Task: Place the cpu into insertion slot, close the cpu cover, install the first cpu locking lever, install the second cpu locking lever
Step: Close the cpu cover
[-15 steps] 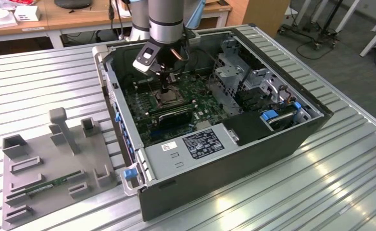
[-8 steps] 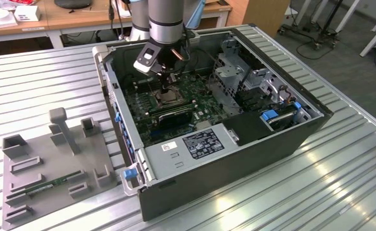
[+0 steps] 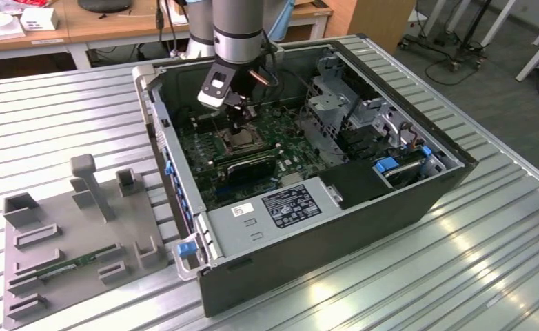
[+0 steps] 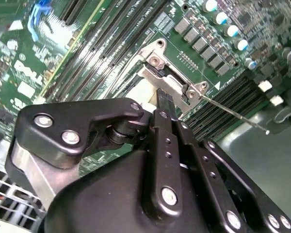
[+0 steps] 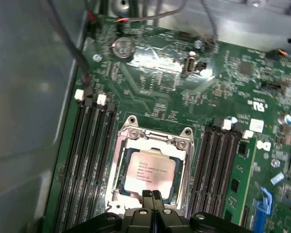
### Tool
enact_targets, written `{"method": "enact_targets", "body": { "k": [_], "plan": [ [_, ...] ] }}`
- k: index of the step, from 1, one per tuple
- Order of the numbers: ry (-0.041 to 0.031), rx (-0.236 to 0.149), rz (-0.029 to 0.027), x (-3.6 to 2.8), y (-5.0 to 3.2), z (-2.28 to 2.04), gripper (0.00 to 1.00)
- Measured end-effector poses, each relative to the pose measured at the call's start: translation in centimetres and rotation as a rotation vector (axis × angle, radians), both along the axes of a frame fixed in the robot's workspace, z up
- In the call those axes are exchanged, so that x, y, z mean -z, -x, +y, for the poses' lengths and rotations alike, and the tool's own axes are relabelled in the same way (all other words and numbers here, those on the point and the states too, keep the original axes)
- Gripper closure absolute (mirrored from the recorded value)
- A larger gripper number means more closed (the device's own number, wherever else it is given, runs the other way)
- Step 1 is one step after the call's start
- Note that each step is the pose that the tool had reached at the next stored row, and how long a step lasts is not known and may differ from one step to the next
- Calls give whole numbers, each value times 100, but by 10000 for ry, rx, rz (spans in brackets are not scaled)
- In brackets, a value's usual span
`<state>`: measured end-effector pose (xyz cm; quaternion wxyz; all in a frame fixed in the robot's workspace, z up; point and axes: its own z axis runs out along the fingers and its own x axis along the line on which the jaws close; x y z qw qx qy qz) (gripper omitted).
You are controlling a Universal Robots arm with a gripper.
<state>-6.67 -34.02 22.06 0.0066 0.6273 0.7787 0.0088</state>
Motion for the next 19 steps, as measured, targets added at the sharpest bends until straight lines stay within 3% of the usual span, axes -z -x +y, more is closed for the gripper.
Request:
{"method": "enact_targets", "body": {
  "k": [16, 19],
  "plan": [
    [0, -2910, 0, 23, 0, 0, 89],
    [1, -3298, -1, 24, 1, 0, 89]
  ]
}}
